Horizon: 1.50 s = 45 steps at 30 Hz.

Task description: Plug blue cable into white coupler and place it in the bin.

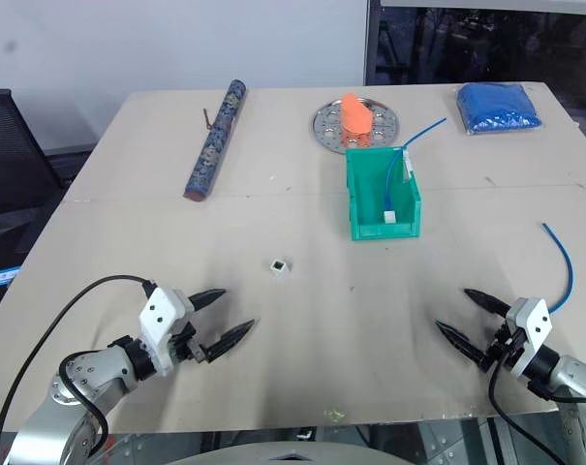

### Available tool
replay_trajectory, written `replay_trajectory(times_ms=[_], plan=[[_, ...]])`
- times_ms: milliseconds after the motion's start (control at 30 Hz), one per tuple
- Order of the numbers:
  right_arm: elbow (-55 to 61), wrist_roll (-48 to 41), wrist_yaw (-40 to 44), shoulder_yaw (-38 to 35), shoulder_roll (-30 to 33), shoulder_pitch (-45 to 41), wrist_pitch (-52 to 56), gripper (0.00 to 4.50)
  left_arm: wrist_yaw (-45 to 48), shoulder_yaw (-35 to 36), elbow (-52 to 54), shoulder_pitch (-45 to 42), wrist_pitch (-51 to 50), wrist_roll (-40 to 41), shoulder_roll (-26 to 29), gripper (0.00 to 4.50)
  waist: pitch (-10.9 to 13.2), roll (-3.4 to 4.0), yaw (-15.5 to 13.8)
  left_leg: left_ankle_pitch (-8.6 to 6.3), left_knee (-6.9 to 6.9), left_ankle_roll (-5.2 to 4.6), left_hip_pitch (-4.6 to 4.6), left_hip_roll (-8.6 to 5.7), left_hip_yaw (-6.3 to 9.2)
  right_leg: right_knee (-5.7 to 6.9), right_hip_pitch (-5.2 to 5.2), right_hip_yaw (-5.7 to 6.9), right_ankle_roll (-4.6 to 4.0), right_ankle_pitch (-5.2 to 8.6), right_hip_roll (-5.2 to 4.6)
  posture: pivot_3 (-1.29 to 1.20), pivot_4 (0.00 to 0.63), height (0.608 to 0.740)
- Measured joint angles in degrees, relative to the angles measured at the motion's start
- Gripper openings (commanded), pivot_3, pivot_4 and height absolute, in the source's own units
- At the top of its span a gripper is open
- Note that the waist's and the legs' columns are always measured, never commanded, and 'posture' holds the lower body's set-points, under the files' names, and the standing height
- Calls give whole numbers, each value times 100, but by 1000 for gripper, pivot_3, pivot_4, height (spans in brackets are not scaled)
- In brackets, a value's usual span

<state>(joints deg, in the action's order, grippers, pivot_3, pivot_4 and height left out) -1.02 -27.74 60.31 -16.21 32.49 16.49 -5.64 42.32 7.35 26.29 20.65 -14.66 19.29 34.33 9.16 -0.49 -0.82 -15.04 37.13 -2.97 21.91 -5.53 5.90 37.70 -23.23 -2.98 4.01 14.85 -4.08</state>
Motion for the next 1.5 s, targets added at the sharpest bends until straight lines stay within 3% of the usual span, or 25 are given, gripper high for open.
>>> replay_trajectory(times_ms=[233,600,833,1067,1167,1333,1500], plan=[[58,-52,117,-135,149,348,-8,4408,-37,-298,-17,345,374,-130,-333,4500,-6,-4,-7,-2,-1,-3,2,-1,10,-18,8,10,0,0,-2,0,150,740],[153,-75,184,-241,176,570,17,4408,-3,-331,-61,487,641,-210,-349,4500,-6,-2,-9,-4,9,4,-4,0,21,-19,25,24,-2,1,-5,0,150,740],[179,-205,157,-527,320,511,108,4408,71,-373,-148,-76,620,-134,-348,4500,-5,5,-13,-3,13,7,-3,0,29,-14,28,39,-2,1,-7,0,150,740],[-156,-306,672,-1611,1435,676,113,4408,907,-489,571,-1402,-266,692,616,4500,1,17,2,3,17,-5,-2,-1,31,-25,36,46,-3,0,-7,0,150,740],[-1014,104,911,-1714,2058,388,-176,4408,1061,-693,1036,-1846,-830,1189,777,4500,2,19,31,6,10,-11,-7,0,28,-25,35,45,-3,-1,-5,0,150,740],[-2325,1065,1290,-947,2795,-517,-991,4408,1101,-886,1368,-1820,-1152,1242,1021,4500,9,26,43,7,11,-9,-15,5,25,-21,43,46,-5,0,0,0,150,740],[-3299,1577,1901,8,2957,-1646,-1599,4408,1152,-881,1384,-1555,-1089,1237,1041,4500,11,31,37,8,15,-8,-14,5,22,-26,46,46,-8,-2,0,0,150,740]])
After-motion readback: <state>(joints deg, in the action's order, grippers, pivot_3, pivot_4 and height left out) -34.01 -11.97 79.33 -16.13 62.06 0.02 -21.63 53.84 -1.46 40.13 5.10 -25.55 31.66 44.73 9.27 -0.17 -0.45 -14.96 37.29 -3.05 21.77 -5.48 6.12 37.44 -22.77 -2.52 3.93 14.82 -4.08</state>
